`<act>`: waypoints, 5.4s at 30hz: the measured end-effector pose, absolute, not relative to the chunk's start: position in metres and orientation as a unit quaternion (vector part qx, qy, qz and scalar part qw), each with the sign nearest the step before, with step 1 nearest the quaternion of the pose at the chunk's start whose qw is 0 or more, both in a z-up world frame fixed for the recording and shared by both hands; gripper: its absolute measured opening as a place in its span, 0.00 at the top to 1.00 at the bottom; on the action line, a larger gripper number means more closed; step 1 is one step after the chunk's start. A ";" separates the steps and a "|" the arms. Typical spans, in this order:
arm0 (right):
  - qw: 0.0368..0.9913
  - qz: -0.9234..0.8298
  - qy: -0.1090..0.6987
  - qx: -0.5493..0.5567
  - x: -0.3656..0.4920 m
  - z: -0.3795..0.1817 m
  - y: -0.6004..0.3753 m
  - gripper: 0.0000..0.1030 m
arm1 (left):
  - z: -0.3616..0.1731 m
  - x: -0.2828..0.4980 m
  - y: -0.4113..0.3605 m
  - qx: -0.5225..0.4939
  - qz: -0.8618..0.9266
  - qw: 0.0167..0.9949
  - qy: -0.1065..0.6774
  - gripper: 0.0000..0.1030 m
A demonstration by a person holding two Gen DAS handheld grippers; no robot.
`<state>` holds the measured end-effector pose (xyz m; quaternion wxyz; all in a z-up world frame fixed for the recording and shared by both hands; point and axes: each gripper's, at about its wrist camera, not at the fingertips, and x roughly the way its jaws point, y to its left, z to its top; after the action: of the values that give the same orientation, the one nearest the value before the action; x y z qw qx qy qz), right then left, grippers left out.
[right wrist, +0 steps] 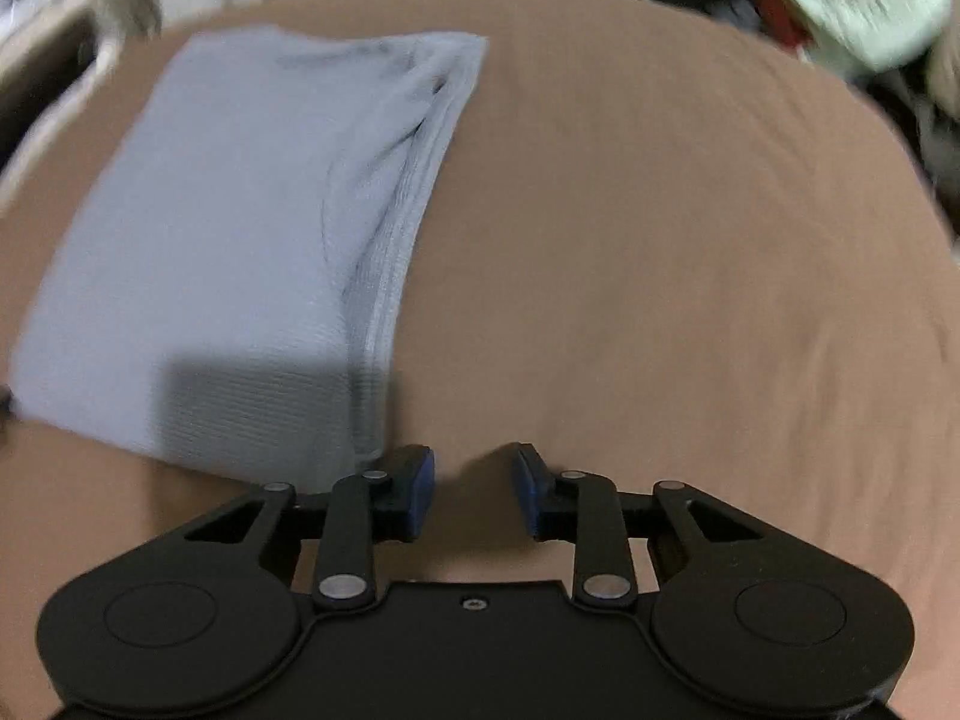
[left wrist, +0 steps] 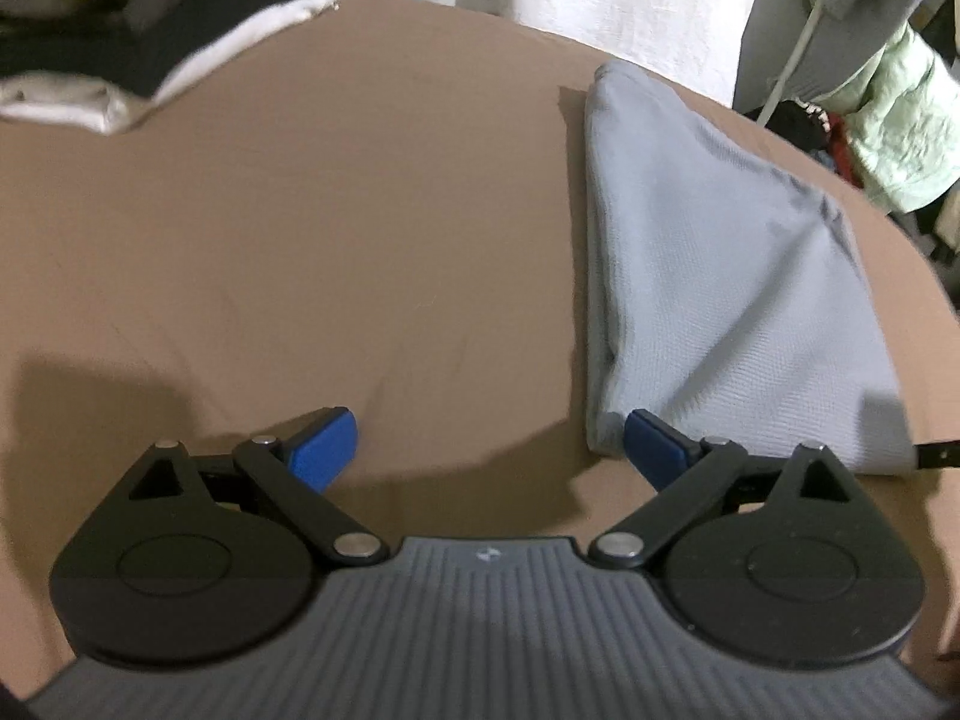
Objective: Fold clothes
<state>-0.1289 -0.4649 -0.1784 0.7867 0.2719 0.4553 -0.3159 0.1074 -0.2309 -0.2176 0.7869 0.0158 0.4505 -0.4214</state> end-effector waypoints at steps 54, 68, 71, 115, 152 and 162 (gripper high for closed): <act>0.853 -0.259 0.162 0.422 -0.172 -0.157 -0.389 0.81 | -0.159 0.056 -0.202 -0.093 -0.479 0.758 0.432 0.94; 0.840 -0.205 0.276 0.420 -0.209 -0.112 -0.331 0.81 | -0.111 0.005 -0.119 -0.067 -0.497 0.755 0.422 0.94; 0.841 -0.199 0.290 0.412 -0.215 -0.111 -0.323 0.81 | -0.106 -0.003 -0.121 -0.040 -0.498 0.762 0.412 0.94; 0.801 -0.135 0.295 0.503 -0.115 -0.188 -0.490 0.68 | -0.197 0.091 -0.265 0.024 -0.474 0.766 0.433 0.89; 0.905 -0.151 0.345 0.199 -0.086 -0.175 -0.467 0.37 | -0.189 0.125 -0.285 0.052 -0.506 0.785 0.353 0.35; 0.896 -0.114 0.259 0.341 -0.102 -0.195 -0.494 0.80 | -0.195 0.108 -0.276 0.044 -0.522 0.786 0.328 0.35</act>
<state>-0.1018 -0.4945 -0.1948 0.8964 0.3414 0.2586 -0.1145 0.1081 -0.2762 -0.1950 0.7860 0.0444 0.3282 -0.5220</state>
